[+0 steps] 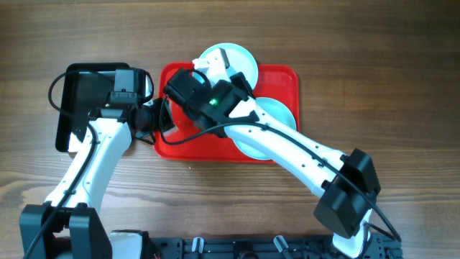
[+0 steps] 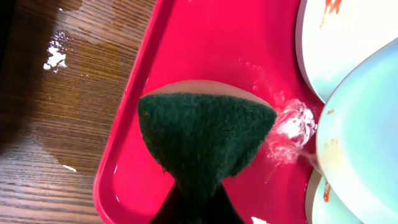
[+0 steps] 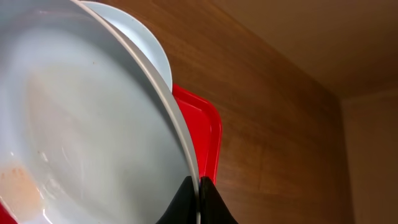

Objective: Clean dirty plates on tray and stack at the side

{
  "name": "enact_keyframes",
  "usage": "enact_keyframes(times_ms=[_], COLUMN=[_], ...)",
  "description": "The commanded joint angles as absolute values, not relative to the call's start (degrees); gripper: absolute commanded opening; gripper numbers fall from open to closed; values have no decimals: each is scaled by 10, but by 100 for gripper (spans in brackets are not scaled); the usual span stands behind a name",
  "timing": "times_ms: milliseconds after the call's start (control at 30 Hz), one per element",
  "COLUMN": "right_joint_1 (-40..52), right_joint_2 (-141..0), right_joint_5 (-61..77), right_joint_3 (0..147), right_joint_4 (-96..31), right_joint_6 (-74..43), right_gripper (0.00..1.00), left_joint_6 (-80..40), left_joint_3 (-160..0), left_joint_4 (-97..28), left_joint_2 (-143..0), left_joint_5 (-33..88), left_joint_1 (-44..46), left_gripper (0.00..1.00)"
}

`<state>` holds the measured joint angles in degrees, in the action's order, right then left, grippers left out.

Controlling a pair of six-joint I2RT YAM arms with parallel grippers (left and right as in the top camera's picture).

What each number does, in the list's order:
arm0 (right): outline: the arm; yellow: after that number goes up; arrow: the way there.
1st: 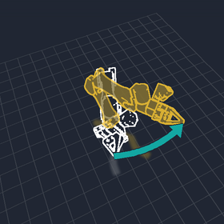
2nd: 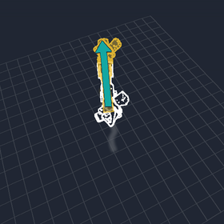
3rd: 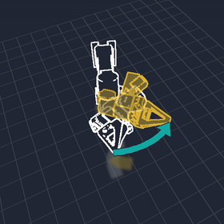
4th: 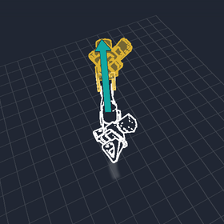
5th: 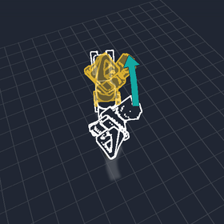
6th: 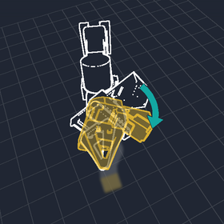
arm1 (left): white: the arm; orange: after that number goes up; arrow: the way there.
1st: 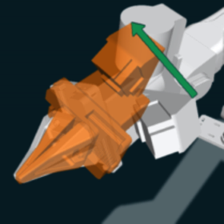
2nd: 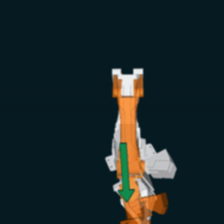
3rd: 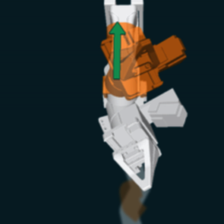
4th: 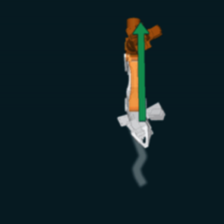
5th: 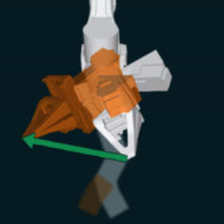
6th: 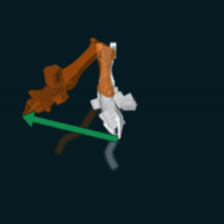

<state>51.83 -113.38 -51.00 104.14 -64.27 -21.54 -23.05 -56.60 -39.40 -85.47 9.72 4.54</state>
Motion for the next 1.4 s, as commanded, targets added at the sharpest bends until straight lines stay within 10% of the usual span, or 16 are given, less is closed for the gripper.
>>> enact_keyframes(times_ms=[0, 233, 433, 1367], right_joint_1=[522, 537, 488, 429], right_joint_2=[-1121, -1121, -1122, -1173], right_joint_5=[-545, -528, -187, -89], right_joint_3=[1055, 1055, 1021, 933], right_joint_4=[-637, -636, -613, -548], right_joint_6=[-211, -210, -334, -435], right_gripper=[4, 4, 4, 4], left_joint_6=[-232, -232, -229, -197], left_joint_3=[-562, -562, -562, -562], left_joint_4=[-390, -390, -402, -338], left_joint_2=[-843, -844, -844, -990], left_joint_5=[91, 92, 111, 178], left_joint_1=[43, 43, 43, 99], left_gripper=[4, 4, 4, 4])
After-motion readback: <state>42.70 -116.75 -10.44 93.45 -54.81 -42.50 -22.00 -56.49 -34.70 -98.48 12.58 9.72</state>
